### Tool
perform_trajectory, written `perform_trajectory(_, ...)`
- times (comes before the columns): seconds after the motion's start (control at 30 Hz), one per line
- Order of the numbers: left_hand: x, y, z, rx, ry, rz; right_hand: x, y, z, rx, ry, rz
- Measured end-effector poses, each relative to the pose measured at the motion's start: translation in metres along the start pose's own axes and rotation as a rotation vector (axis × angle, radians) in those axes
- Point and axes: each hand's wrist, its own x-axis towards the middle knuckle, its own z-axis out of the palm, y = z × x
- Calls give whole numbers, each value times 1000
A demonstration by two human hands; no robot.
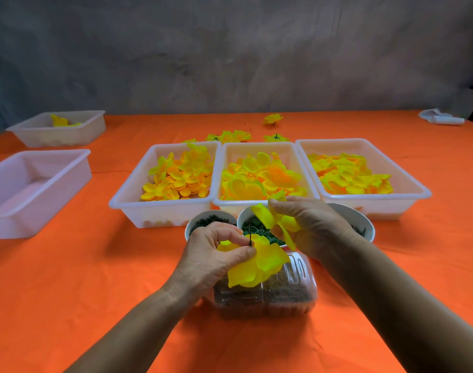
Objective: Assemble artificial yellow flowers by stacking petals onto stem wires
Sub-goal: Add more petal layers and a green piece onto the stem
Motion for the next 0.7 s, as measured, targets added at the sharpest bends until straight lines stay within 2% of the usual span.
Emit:
perform_trajectory(0.13,0,-1,-1,5,-7,16,-1,-2,0,-25,-44,16)
perform_trajectory(0.37,1,0,-1,19,-5,17,-2,-5,-5,-31,38,-27)
perform_trajectory(0.7,1,1,-1,9,-9,10,-5,-9,-7,60,38,-48)
